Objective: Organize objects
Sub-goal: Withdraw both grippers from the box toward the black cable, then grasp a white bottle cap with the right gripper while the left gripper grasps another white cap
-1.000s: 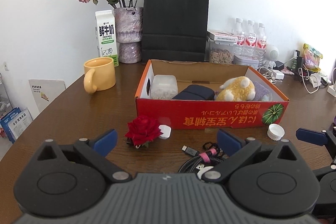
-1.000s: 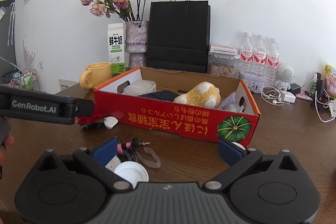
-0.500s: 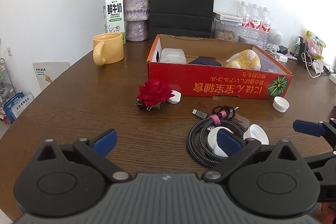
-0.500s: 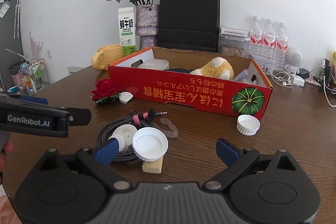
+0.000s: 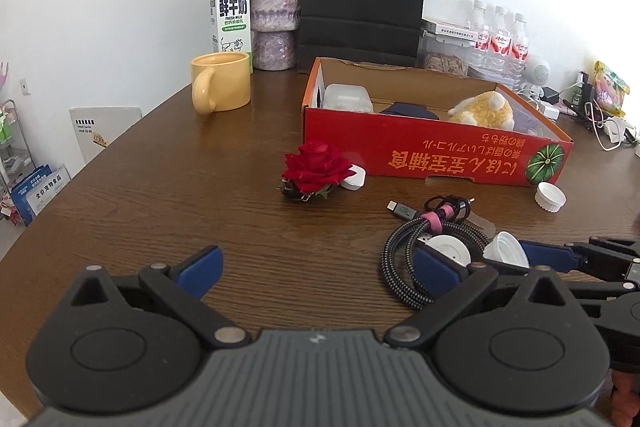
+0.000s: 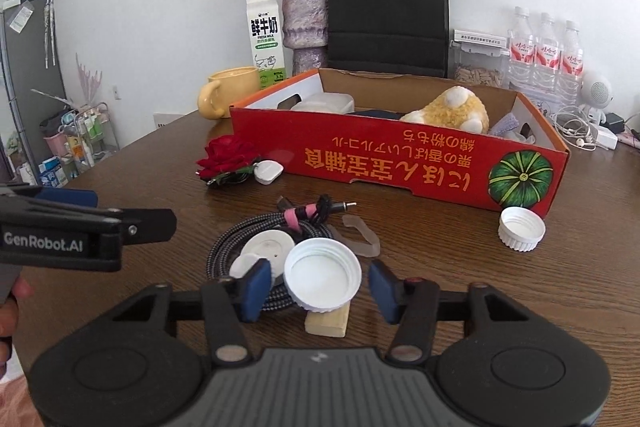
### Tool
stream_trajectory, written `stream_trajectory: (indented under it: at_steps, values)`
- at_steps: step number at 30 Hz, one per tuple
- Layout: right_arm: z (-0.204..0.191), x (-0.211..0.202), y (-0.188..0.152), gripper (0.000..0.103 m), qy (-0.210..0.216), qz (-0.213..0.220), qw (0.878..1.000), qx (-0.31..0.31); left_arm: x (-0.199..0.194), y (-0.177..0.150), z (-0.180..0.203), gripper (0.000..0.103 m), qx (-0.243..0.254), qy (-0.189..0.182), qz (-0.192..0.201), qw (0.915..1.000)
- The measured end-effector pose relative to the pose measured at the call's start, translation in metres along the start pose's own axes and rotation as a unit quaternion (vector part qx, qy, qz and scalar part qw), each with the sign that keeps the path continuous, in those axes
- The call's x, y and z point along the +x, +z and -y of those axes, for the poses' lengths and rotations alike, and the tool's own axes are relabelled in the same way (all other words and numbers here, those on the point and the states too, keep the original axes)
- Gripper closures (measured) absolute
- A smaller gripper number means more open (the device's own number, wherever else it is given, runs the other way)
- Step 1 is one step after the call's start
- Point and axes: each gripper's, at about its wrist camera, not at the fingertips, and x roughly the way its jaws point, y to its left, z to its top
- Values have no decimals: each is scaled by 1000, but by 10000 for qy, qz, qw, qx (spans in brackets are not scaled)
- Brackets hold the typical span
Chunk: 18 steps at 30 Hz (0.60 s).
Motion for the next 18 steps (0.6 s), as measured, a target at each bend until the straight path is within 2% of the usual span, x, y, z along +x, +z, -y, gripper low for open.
stream_trajectory:
  at_steps: [7, 18]
  values:
    - [2, -8, -1, 64, -30, 187, 9998, 44, 2, -1, 9, 0, 100, -81, -33, 9999]
    - [26, -22, -3, 64, -473, 445, 9977, 215, 7, -2, 41, 0, 313, -289, -30, 9991]
